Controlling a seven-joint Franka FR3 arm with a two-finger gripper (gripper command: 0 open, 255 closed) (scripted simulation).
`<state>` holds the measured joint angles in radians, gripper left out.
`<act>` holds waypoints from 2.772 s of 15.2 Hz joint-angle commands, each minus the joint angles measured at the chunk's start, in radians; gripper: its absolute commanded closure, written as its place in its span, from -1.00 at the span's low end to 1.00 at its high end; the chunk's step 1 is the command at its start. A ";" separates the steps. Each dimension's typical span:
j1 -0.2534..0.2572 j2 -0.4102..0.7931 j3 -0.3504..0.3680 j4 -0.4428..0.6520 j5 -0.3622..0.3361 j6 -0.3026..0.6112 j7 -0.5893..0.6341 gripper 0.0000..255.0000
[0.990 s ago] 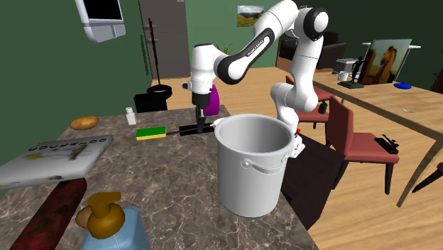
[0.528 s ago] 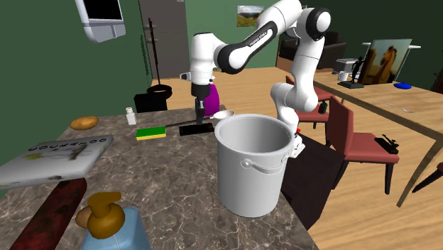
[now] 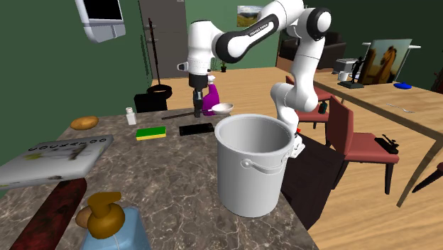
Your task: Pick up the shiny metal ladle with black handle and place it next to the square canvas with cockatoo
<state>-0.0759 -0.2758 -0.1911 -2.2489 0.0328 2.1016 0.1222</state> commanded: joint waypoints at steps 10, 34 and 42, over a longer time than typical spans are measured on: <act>0.001 0.430 -0.022 0.497 0.095 -0.080 -0.055 1.00; -0.078 0.988 0.004 1.166 0.184 -0.200 -0.070 1.00; -0.072 1.001 0.007 1.079 0.191 -0.102 -0.083 1.00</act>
<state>-0.1481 0.7214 -0.1846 -1.1600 0.2228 1.9870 0.0412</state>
